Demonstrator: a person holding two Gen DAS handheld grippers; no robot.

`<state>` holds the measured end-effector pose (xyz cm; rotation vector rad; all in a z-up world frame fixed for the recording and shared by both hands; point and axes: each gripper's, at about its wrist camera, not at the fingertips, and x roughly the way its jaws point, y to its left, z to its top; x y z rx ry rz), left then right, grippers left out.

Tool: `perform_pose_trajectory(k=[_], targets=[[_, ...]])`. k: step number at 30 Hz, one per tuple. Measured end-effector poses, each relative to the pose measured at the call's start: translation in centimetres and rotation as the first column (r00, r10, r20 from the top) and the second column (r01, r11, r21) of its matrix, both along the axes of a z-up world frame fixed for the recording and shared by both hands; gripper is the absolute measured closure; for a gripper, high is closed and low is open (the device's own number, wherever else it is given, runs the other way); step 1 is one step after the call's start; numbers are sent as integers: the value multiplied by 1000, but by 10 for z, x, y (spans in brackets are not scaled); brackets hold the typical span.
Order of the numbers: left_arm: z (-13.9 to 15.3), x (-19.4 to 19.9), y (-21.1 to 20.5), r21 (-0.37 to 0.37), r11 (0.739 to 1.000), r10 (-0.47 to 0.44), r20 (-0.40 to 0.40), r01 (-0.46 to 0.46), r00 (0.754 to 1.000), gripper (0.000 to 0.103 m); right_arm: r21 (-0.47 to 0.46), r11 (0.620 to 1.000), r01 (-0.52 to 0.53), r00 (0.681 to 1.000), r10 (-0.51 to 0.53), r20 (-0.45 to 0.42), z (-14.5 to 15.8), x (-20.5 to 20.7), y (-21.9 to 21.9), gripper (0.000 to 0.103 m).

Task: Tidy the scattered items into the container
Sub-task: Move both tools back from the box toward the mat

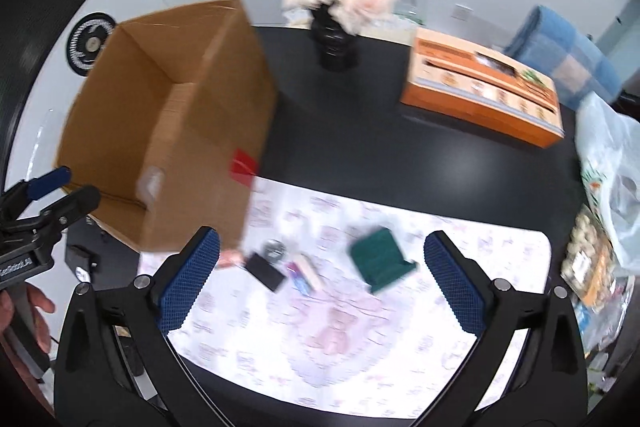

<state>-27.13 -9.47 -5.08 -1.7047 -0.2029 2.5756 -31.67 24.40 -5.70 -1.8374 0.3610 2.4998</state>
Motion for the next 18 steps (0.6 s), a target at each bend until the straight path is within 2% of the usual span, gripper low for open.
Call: perform_pose_trajectory(k=[6, 10, 13, 18], targets=[[-21, 10, 58, 0, 996, -86, 23, 86, 996, 15, 24, 999, 21, 1000, -22, 7, -17, 36, 34, 0], [-30, 26, 91, -28, 989, -146, 5, 146, 989, 14, 32, 999, 22, 1000, -22, 0, -29, 62, 45, 0], [-39, 44, 108, -23, 984, -179, -1, 179, 984, 13, 52, 999, 17, 1000, -17, -1, -41, 80, 47, 0], [-56, 72, 124, -18, 978, -207, -18, 207, 978, 13, 18, 1000, 17, 1000, -17, -4, -64, 108, 49, 0]])
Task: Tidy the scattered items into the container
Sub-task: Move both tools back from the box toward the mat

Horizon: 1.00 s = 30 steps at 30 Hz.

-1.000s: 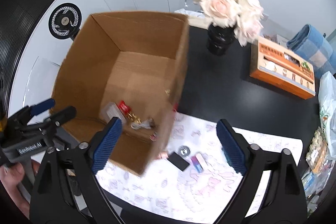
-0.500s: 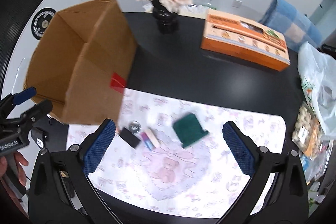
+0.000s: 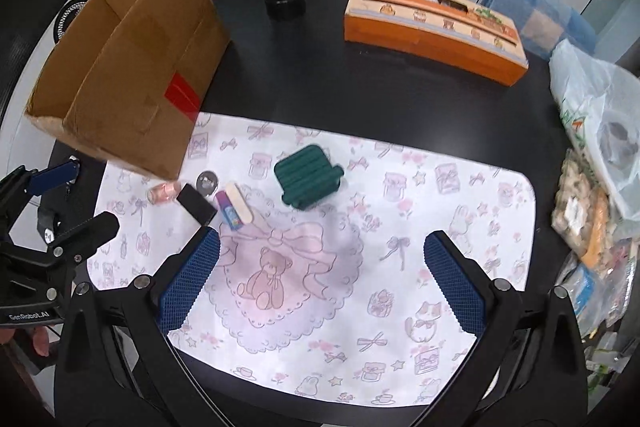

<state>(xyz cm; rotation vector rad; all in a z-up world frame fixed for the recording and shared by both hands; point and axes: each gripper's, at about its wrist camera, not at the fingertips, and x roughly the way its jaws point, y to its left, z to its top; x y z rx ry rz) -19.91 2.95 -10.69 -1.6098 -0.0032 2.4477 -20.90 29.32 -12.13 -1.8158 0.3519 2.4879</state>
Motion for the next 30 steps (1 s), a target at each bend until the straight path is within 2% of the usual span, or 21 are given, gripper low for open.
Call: perform_pose_trajectory(k=[7, 14, 23, 30], targets=[[-41, 18, 0, 17, 1000, -14, 37, 14, 999, 13, -35, 999, 21, 1000, -21, -5, -34, 14, 0, 0], [-79, 30, -29, 55, 998, 29, 81, -34, 996, 13, -31, 1000, -1, 1000, 0, -23, -58, 12, -12, 0], [-105, 37, -54, 80, 995, 53, 49, -56, 997, 13, -1, 1000, -31, 998, 31, -63, -86, -4, -24, 0], [-128, 36, -65, 100, 993, 64, 57, -69, 996, 13, -6, 1000, -28, 997, 28, -66, -109, -12, -27, 0]])
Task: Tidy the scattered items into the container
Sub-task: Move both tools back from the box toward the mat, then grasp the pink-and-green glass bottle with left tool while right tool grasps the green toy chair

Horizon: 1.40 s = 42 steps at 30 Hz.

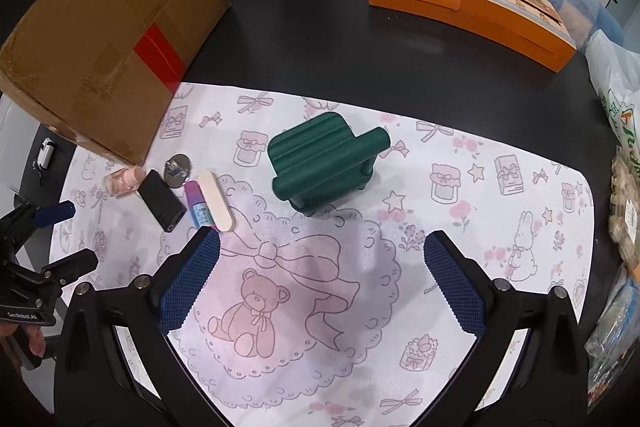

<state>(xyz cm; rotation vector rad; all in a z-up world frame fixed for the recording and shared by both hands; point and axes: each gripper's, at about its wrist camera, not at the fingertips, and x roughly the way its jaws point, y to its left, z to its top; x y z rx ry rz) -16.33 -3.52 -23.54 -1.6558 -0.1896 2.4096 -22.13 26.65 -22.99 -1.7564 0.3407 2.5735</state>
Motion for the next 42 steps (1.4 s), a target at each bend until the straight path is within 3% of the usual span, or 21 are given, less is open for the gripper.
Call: perform_pose_trajectory(k=[4, 8, 19, 21, 24, 27, 30, 32, 42], targets=[[-12, -3, -6, 11, 1000, 14, 9, -14, 1000, 13, -48, 999, 9, 1000, -10, -17, -7, 0, 0, 10], [-23, -6, -10, 18, 1000, 20, 18, -20, 1000, 13, -82, 997, -9, 1000, 7, -25, -12, -3, -6, 29], [-37, -19, -13, -7, 1000, 22, 19, -21, 1000, 41, -41, 997, -58, 998, 57, -27, -20, -18, -23, 80], [-38, -22, -11, -31, 999, 19, 5, -19, 1000, 51, -36, 998, -57, 998, 57, -25, -21, -19, -23, 94], [-42, -29, -8, -55, 998, 5, -1, -5, 1000, 67, -33, 998, -62, 998, 61, -24, -22, -19, -21, 96], [-50, -35, -7, -56, 998, -15, 10, 15, 1000, 70, -11, 997, -77, 997, 77, -26, -21, -16, -23, 97], [-56, -36, -6, -40, 999, -22, 25, 23, 999, 92, -2, 997, -81, 996, 81, -28, -21, -14, -23, 100], [-57, -34, -7, -16, 1000, -17, 33, 17, 999, 99, -9, 997, -81, 996, 80, -30, -20, -11, -22, 102], [-39, -20, -9, 64, 998, -17, 8, 17, 1000, 103, -3, 997, -80, 995, 80, -63, -4, -4, -21, 103]])
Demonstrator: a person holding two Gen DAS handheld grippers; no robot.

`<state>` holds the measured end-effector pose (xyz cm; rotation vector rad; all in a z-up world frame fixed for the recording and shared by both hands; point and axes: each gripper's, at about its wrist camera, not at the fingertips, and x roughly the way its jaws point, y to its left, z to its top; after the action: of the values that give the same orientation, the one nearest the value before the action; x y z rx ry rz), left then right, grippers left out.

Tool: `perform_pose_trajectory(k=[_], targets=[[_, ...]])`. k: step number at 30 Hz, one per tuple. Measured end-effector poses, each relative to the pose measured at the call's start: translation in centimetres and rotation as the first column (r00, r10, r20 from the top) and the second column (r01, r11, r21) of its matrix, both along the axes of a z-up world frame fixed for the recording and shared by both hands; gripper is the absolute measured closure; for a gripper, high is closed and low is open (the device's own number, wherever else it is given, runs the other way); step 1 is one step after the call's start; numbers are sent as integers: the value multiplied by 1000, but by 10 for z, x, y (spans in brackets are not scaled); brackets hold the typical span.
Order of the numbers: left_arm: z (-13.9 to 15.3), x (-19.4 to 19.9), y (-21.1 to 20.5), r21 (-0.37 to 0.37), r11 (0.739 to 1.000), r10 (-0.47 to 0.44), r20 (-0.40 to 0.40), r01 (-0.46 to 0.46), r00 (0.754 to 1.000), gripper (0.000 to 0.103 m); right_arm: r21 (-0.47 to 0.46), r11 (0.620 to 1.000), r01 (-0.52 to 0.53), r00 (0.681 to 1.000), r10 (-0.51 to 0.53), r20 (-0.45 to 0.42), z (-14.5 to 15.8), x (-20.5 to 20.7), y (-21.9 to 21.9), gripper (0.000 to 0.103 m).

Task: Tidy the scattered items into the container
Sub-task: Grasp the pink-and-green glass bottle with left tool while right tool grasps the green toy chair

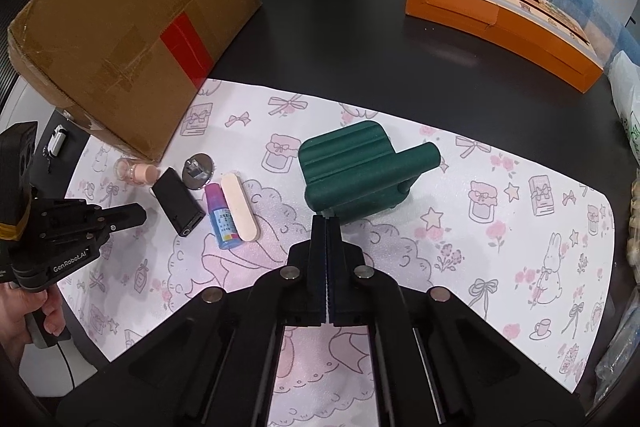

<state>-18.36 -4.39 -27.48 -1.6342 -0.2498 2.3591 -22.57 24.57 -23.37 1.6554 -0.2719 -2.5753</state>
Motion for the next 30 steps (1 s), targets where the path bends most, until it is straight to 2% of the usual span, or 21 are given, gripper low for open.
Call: perform_pose_trajectory(k=[2, 5, 7, 8, 9, 13, 15, 17, 22, 26, 30], targets=[[4, 1, 1, -7, 1000, -23, -8, 23, 1000, 103, 0, 1000, 5, 1000, -5, -4, 2, 1, 0, 103], [4, 4, 2, -77, 996, -44, -30, 41, 999, 99, -5, 1000, 21, 1000, -21, -4, 1, 2, 0, 101], [3, 6, 4, -123, 991, -54, -36, 49, 998, 73, -12, 999, 32, 999, -32, -1, -1, 3, 1, 100], [3, 8, 3, -152, 987, -56, -49, 48, 997, 45, -17, 999, 37, 999, -37, 3, -2, 4, 2, 99], [3, 11, 3, -180, 983, -57, -63, 45, 996, 30, -20, 999, 42, 999, -42, 7, -4, 5, 2, 98], [9, 12, -7, -181, 983, -12, -109, -8, 994, 29, -15, 999, 40, 999, -40, 9, -8, 6, 1, 89], [10, 9, -12, -181, 983, 5, -120, -27, 993, 29, -23, 998, 52, 999, -52, 2, -8, 6, 2, 72], [8, 4, -15, -189, 981, 19, -117, -41, 993, 29, -29, 998, 61, 998, -61, -5, -9, 5, 2, 68], [-4, -9, -20, -214, 974, 49, -96, -69, 994, 29, -51, 997, 66, 998, -67, -4, -10, 2, 2, 68], [-11, -13, -20, -211, 966, 134, -95, -152, 986, 29, -51, 997, 63, 998, -63, -5, -13, 1, 0, 68], [-15, -14, -14, -205, 948, 223, -120, -244, 967, 29, -61, 996, 67, 998, -67, 2, -15, 0, 0, 68]])
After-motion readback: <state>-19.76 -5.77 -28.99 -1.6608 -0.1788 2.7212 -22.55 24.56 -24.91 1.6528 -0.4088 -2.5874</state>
